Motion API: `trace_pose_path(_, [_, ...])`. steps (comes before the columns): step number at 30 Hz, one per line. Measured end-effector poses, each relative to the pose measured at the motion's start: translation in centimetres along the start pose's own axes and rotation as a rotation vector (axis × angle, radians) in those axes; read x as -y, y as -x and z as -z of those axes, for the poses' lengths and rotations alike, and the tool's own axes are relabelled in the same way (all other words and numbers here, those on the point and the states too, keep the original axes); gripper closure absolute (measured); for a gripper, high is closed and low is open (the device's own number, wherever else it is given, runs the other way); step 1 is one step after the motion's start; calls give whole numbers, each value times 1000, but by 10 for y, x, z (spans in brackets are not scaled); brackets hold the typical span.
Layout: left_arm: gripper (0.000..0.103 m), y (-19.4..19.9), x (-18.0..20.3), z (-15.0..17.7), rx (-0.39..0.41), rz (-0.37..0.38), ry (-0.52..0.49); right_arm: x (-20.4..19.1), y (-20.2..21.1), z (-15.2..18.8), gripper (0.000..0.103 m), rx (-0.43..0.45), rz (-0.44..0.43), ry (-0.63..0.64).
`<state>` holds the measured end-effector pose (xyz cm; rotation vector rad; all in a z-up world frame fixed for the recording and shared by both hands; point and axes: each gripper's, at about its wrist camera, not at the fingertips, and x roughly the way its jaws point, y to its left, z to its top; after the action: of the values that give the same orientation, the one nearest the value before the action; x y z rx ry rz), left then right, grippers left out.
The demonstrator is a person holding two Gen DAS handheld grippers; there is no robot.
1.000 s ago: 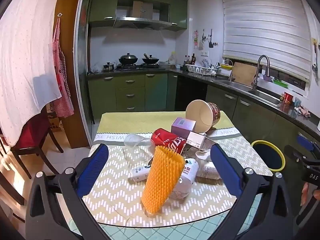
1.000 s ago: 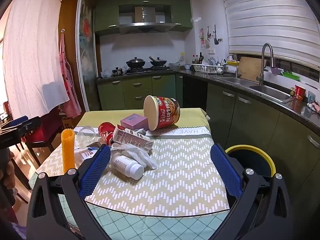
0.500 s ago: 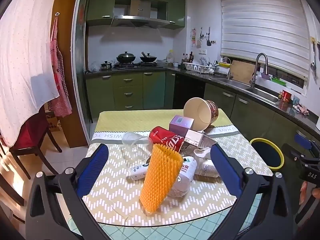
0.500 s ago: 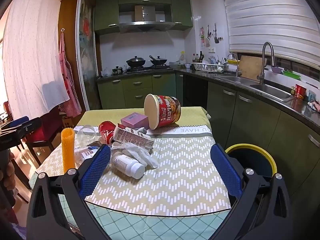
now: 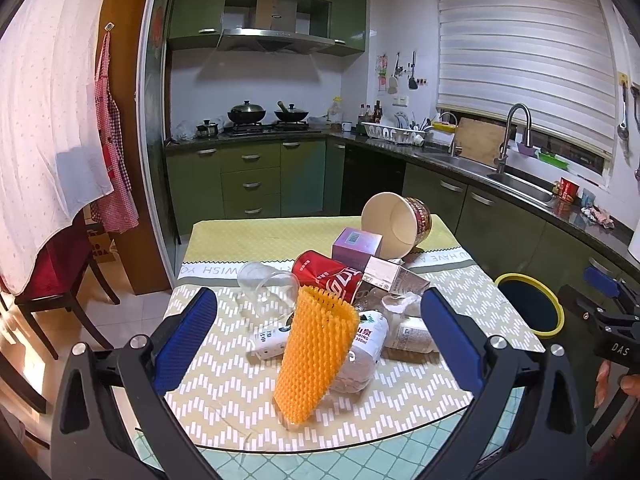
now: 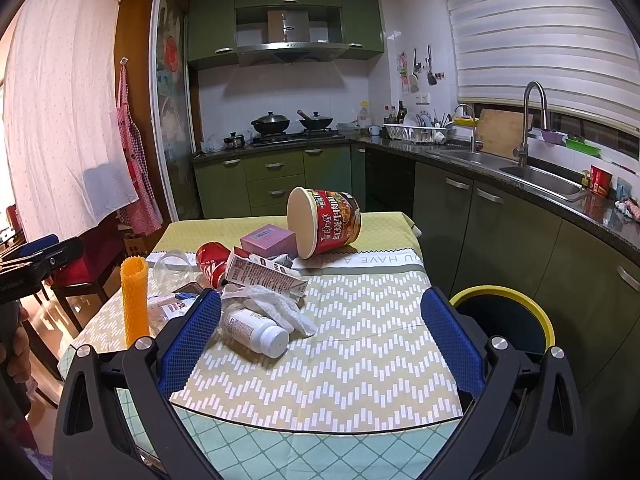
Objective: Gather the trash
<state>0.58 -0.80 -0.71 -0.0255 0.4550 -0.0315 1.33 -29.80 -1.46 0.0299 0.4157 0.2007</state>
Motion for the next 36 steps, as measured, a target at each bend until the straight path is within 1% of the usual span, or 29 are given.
trace_pose_path(36, [6, 3, 3, -4, -7, 14, -6, 4, -3, 2, 4, -10, -2, -13])
